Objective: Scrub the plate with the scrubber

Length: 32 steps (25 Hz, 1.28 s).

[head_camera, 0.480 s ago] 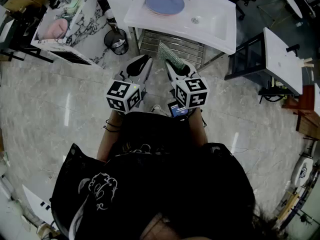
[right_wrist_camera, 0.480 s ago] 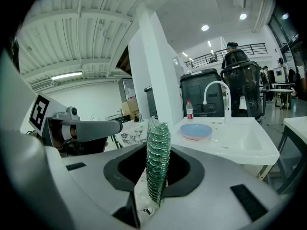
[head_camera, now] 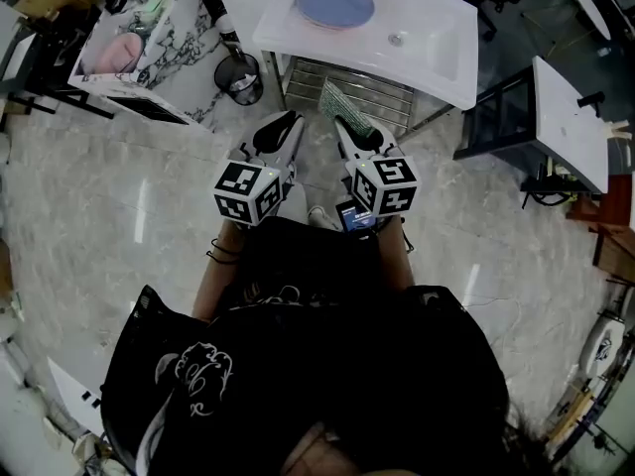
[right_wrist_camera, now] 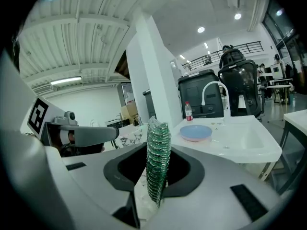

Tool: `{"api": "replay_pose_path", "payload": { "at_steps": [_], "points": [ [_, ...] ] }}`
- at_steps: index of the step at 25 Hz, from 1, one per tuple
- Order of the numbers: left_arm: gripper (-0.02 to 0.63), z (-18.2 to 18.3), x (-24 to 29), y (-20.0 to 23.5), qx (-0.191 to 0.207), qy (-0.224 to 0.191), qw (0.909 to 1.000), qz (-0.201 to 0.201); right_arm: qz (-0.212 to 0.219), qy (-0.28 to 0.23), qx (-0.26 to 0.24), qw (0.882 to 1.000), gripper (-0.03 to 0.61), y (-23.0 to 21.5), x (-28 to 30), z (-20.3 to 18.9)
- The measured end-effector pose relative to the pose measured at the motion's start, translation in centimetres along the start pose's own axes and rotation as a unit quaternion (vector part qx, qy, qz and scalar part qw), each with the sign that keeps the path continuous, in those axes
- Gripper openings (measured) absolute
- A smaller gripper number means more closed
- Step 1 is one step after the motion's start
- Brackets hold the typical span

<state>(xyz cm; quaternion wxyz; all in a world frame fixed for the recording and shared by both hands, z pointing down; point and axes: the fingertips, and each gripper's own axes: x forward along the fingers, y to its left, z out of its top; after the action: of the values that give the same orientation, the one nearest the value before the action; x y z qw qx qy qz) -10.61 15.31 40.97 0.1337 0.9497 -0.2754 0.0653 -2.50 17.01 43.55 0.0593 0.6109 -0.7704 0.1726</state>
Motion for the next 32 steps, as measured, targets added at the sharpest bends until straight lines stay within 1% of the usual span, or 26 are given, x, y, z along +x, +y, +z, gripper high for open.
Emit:
{"api": "replay_pose_path", "payload": {
  "at_steps": [4,9,12,15,19,24,29,32],
  "points": [
    [0.058,0.3,1.0,1.0,-0.005,0.004,1.0,0.006,-0.001,-0.006,0.01,1.0,0.091,-0.9,0.7,0.5],
    [0.058,0.2,3.4,2.3,-0.012,0.015,0.9998,0.003,-0.004,0.01,0.008,1.0,0.091,-2.3,2.0,0.1],
    [0.058,0.5,5.8,3.1,-0.014,0.018,0.9997,-0.003,-0.011,0.011,0.011,1.0,0.091,-4.1,3.0,0.5],
    [0.058,1.0,9.3,4.4,-0.014,0.019,0.9996,-0.013,-0.02,0.011,0.012,1.0,0.091,-6.8,4.7,1.4],
    [0.058,2.8,14.1,6.3,-0.016,0.021,0.9993,-0.025,-0.027,0.029,0.0,0.999,0.091,-10.4,7.7,3.1],
    [0.059,5.4,19.2,10.1,-0.026,0.014,0.9992,-0.026,-0.017,0.051,-0.016,0.998,0.091,-13.5,12.9,5.4],
    [0.058,6.3,22.5,13.9,-0.046,0.014,0.9986,-0.023,-0.01,0.082,-0.035,0.996,0.091,-15.4,17.5,6.5],
    [0.058,6.5,24.1,15.9,-0.052,0.018,0.9983,-0.018,-0.011,0.093,-0.036,0.995,0.091,-16.6,19.5,6.8]
  ]
}}
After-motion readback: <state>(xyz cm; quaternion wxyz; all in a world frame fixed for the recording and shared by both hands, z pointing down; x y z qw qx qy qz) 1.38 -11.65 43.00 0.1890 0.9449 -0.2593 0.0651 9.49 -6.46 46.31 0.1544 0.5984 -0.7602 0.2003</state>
